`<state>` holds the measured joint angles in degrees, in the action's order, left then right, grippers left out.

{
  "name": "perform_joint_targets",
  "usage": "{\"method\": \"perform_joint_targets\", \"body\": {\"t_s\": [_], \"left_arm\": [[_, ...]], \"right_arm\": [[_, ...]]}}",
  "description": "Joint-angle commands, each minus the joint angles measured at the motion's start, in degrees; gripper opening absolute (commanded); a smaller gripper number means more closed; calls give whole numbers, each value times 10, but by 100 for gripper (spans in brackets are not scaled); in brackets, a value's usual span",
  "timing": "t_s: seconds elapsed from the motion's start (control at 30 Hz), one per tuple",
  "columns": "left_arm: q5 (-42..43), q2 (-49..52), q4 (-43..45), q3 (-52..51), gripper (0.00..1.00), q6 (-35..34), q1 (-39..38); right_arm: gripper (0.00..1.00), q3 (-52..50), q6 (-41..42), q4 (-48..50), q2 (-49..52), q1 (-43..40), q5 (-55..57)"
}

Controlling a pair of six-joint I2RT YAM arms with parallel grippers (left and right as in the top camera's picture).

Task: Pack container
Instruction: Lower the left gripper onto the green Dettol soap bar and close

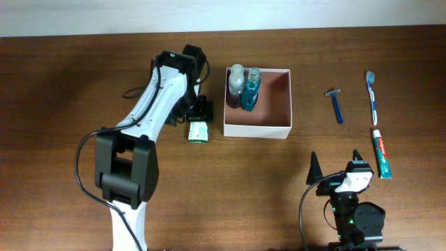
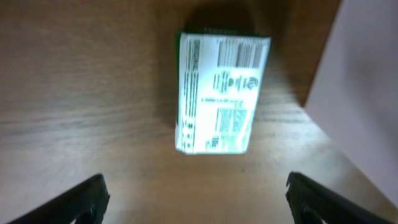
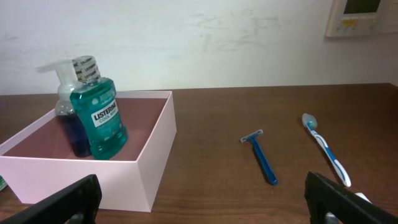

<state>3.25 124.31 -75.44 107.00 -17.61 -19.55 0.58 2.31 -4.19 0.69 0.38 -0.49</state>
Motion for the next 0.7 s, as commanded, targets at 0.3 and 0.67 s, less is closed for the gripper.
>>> {"method": "perform_joint_targets", "body": {"t_s": [0.3,0.67], "left_arm": [[4,-5,118,-101,89,10,2],[-11,15,146,-112,89,9,1]], "right_arm": [[98,-3,-4,-3,-5,-5,-5],[99,-3,-4,-3,-5,-5,-5]]}}
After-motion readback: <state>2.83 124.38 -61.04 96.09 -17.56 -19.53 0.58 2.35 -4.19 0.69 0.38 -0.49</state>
